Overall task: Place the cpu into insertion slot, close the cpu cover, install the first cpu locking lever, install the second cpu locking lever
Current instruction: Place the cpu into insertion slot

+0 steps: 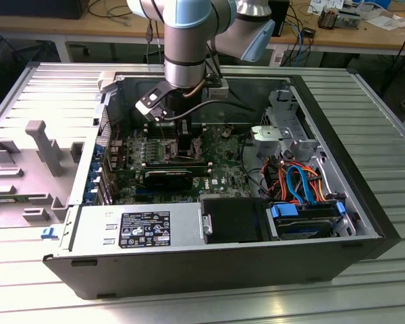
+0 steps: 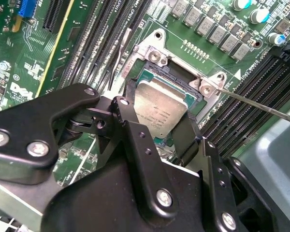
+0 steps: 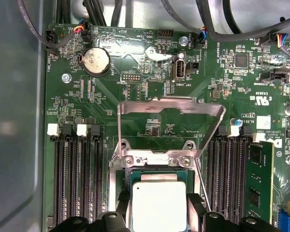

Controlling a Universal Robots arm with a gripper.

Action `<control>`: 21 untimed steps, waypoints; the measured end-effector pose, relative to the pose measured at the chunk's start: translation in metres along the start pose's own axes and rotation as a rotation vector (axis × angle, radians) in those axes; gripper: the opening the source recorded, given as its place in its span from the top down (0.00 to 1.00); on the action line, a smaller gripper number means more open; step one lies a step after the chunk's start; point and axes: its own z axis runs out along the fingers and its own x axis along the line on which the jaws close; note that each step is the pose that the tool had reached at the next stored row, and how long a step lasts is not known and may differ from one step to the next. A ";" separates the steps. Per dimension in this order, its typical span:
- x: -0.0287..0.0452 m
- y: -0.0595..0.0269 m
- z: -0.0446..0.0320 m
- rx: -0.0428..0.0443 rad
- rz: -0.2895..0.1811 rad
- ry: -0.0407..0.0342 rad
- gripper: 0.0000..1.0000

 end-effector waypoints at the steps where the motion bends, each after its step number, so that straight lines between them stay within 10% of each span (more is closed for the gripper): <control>1: 0.0001 0.0000 0.0001 0.0000 0.000 0.0003 0.46; 21: 0.0018 0.0006 0.0010 0.0002 0.003 0.0016 0.39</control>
